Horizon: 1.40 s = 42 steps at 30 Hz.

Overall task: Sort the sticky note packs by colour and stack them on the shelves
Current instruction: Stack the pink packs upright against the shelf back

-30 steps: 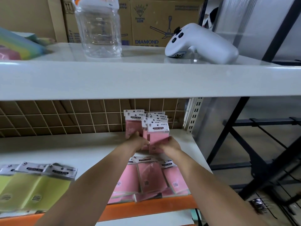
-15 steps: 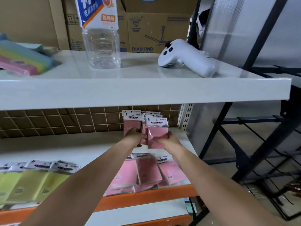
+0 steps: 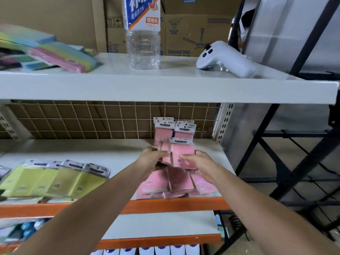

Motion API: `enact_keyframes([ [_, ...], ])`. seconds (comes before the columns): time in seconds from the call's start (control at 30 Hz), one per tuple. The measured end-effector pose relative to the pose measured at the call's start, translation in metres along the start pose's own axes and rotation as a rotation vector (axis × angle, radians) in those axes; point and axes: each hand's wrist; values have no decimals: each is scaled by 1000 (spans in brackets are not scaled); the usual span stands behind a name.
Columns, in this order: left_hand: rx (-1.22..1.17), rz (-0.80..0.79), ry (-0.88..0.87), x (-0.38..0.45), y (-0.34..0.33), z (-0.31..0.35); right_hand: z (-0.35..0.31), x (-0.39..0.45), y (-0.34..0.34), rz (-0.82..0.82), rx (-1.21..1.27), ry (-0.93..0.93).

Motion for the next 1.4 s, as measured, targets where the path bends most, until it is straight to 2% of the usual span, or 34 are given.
enact_keyframes([
  [0.13,-77,12,51,-10,10,-12,3,-11,-3,-35,41,-44],
  [0.27,-8,68,40,-17,24,-25,6,-19,-6,-76,-76,-60],
  [0.57,540,428,-34,-16,33,-40,9,-25,-11,-32,-331,-29],
  [0.7,737,500,-53,-18,30,-39,7,-27,-7,45,-220,-63],
  [0.83,758,522,-48,-14,33,-40,6,-28,10,169,-118,-79],
  [1.03,808,575,-55,-14,30,-37,14,-25,44,321,-289,-89],
  [1.4,845,576,-102,-7,17,-25,22,-30,56,108,-798,-268],
])
Point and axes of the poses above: each hand's wrist, its own x-axis towards the middle knuckle, its own y-axis out of the back of the hand, z = x × y, and after that the axes turned 14 degrees about y, right-handed
